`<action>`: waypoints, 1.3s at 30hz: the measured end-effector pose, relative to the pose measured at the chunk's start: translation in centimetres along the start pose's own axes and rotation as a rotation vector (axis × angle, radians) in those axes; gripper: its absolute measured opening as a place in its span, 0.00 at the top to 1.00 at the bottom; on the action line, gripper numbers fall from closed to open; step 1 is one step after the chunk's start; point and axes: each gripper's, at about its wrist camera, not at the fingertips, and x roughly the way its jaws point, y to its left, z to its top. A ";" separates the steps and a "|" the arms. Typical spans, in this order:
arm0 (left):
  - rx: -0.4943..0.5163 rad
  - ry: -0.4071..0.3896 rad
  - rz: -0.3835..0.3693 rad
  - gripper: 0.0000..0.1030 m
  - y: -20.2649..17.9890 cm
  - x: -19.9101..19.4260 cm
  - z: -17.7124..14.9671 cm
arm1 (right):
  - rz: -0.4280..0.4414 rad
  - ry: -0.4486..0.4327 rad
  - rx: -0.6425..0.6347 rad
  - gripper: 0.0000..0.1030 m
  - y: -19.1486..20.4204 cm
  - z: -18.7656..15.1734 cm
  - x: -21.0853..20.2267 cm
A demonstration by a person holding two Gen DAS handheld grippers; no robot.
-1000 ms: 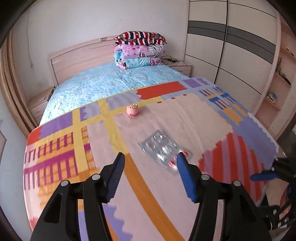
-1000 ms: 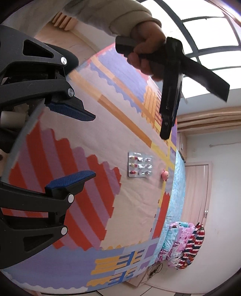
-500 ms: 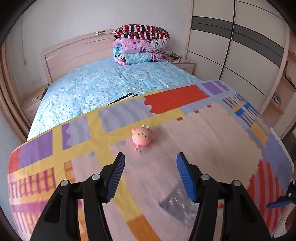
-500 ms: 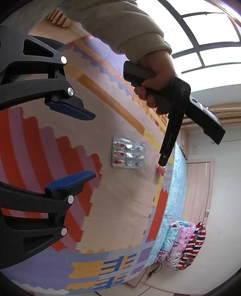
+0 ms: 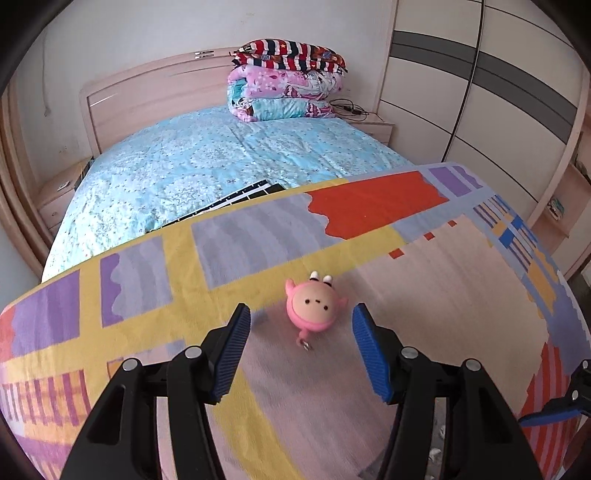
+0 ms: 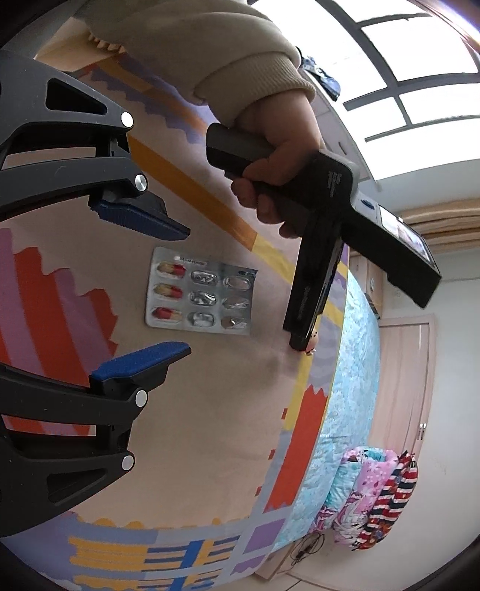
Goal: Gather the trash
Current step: 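Grasp the pink pig toy with the left tool while the right tool grasps the blister pack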
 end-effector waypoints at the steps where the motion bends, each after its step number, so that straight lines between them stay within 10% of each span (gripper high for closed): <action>1: -0.001 0.002 -0.011 0.48 0.0 0.1 0.1 | 0.002 0.004 -0.001 0.45 0.1 0.0 0.1; 4: 0.002 -0.001 -0.035 0.67 0.0 0.4 0.4 | 0.002 0.010 0.000 0.45 0.3 -0.1 0.2; 39: -0.015 -0.057 0.022 0.73 0.2 -7.8 -4.0 | -0.132 0.038 -0.048 0.49 2.6 -0.8 2.2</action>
